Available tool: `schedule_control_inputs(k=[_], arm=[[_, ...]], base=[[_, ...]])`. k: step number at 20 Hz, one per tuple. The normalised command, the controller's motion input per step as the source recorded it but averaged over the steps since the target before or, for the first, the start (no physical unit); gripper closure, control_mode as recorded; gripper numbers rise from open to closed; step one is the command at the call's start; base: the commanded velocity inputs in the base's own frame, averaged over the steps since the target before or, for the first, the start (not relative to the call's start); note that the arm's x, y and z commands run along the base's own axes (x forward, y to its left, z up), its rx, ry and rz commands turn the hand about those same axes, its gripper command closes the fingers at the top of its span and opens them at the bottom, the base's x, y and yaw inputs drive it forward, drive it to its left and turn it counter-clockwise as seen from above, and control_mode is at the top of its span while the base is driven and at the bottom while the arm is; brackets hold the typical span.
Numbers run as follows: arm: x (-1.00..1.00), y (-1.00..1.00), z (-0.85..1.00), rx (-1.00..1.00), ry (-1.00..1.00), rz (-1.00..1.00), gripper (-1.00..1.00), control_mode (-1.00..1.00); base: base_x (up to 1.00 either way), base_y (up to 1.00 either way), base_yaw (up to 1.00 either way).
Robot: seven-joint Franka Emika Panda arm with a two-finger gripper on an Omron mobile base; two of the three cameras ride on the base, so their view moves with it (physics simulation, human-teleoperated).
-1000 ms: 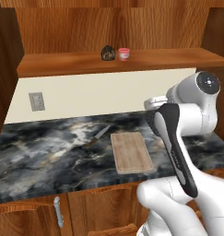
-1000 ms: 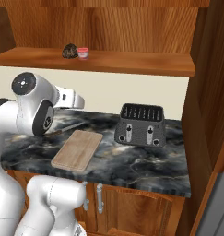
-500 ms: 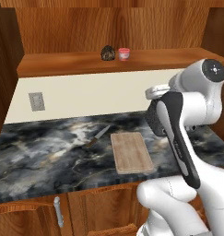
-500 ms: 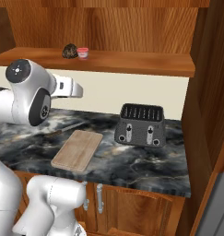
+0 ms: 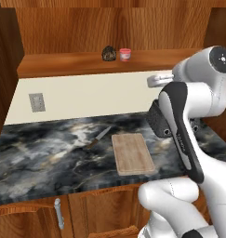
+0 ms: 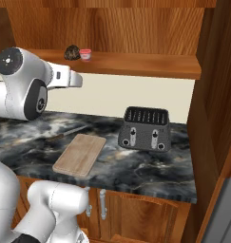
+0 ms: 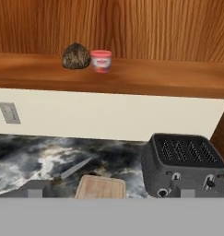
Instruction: Pick the bread, place it on the cutting board, pick the jam, place it on the counter, and close the cabinet.
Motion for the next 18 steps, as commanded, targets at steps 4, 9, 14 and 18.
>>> schedule_control_inputs(k=[4, 9, 14, 18], arm=[[0.0, 0.15, 0.23, 0.0, -0.1, 0.0, -1.0, -1.0], [0.0, 0.17, 0.15, 0.0, -0.07, 0.0, -1.0, -1.0], [0.02, 0.16, 0.2, 0.0, -0.01, 0.0, -1.0, -1.0], [0.16, 0.1, 0.25, 0.0, 0.04, 0.0, -1.0, -1.0]], base=[[0.0, 0.0, 0.0], [0.0, 0.0, 0.0], [0.0, 0.0, 0.0], [0.0, 0.0, 0.0]])
